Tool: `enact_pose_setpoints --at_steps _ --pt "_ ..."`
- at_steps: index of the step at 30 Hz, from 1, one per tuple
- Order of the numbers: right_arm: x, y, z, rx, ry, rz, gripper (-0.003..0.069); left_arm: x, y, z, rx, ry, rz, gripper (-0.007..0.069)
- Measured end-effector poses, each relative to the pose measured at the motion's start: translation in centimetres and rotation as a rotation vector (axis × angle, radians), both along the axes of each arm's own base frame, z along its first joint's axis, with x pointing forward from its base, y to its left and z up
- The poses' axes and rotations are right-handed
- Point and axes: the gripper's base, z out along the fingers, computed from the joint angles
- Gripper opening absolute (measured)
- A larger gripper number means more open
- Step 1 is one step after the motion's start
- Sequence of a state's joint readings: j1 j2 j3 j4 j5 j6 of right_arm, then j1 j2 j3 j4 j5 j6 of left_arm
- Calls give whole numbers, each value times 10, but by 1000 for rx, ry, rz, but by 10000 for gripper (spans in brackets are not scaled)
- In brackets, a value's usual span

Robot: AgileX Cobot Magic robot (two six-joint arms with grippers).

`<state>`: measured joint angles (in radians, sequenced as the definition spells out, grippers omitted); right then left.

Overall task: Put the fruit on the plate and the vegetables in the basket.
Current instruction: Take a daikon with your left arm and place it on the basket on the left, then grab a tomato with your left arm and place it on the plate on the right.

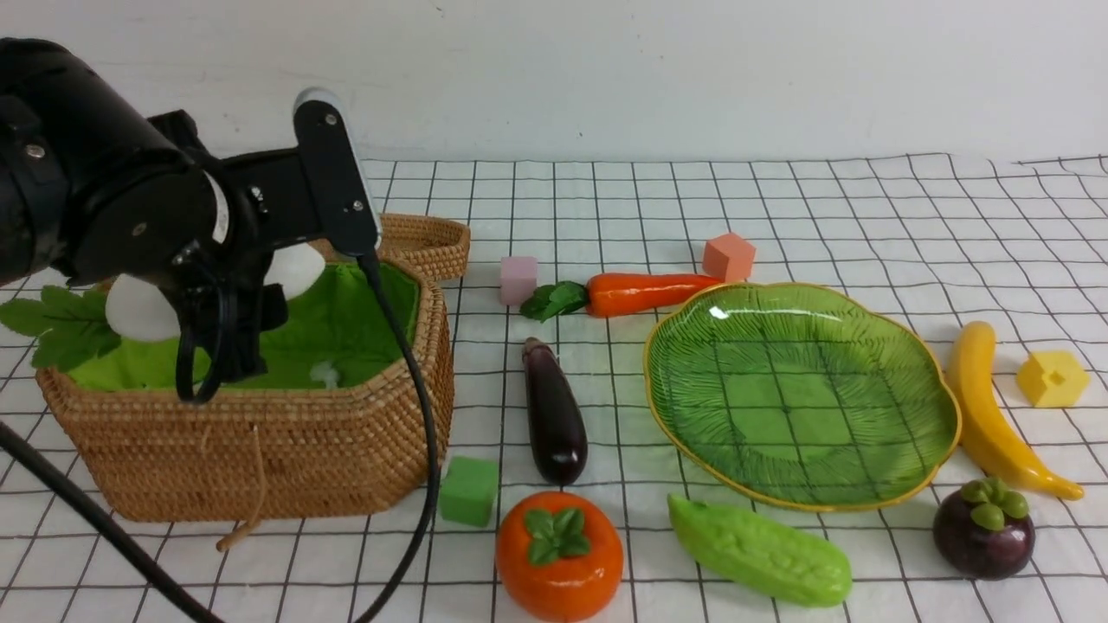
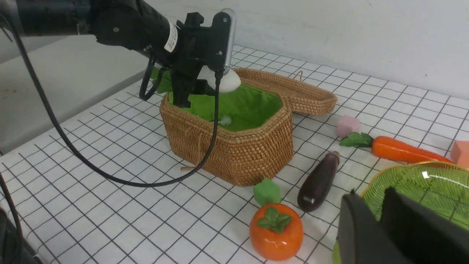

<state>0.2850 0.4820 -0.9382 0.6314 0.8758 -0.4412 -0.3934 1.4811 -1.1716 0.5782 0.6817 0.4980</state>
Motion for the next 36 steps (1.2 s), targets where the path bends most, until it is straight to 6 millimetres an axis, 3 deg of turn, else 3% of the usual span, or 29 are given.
enact_pose_setpoints --at_steps 4,9,12,16,18,21,23,25,27,30,36 --pt "0 0 0 1 0 1 126 3 -2 1 -16 -27 -19 449" --pt "0 0 0 2 0 1 127 4 -4 3 -30 -52 -37 576" --pt "-1 0 2 1 -1 -2 130 1 -3 -1 -88 -1 38 654" --pt "-6 -3 8 -13 3 -11 130 -7 -4 -5 -248 84 197 644" --pt "-12 -6 12 -44 26 -14 132 -20 -15 -3 -443 154 330 557" --pt "-19 -7 12 -78 81 -3 133 -40 -39 2 -576 241 346 394" --pt "-22 -7 9 -100 118 11 133 -53 -57 3 -620 308 324 291" --pt "-26 -7 3 -146 187 40 136 -78 -93 -3 -643 447 241 135" --pt "-28 -7 -1 -172 223 56 138 -90 -115 -13 -602 502 167 100" --pt "-29 -7 -2 -177 231 60 138 -102 -143 -31 -517 530 63 133" --pt "-29 -7 -2 -171 239 53 138 -110 -182 -76 -307 500 -87 401"
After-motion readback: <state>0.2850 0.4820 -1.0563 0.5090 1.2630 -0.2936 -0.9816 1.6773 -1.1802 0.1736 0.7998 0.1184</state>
